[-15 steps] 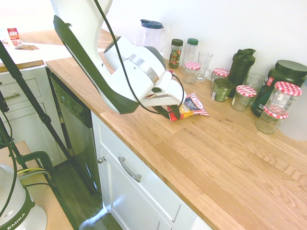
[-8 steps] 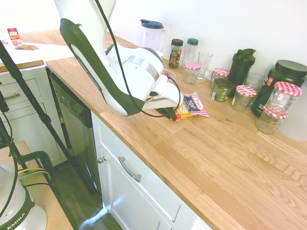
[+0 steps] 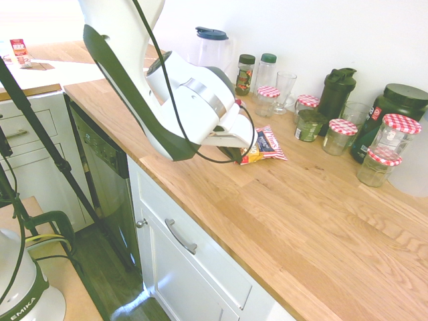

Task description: Put the chip bag into the container

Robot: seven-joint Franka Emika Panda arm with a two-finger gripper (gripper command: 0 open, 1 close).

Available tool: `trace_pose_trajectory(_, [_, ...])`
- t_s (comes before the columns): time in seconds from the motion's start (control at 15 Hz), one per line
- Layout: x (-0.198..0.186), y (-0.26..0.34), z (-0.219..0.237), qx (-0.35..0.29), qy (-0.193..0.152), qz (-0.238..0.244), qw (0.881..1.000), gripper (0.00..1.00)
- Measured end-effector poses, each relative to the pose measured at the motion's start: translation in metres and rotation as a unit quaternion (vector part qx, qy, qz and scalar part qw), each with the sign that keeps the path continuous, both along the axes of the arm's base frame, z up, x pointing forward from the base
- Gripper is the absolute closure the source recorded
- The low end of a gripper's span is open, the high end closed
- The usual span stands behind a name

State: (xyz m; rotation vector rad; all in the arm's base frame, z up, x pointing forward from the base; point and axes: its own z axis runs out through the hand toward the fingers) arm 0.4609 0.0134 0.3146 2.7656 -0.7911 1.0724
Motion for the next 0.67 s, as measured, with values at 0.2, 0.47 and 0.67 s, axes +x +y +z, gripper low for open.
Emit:
trace_pose_trajectory(0.2, [0.000,0.012,0.026,0.010,-0.015,0.003,1.000,1.00])
trace_pose_trajectory(0.47, [-0.004,0.030,0.060,0.023,-0.029,0.006,0.999,1.00])
trace_pose_trajectory(0.67, [-0.003,0.053,0.088,0.036,-0.038,0.010,0.999,1.00])
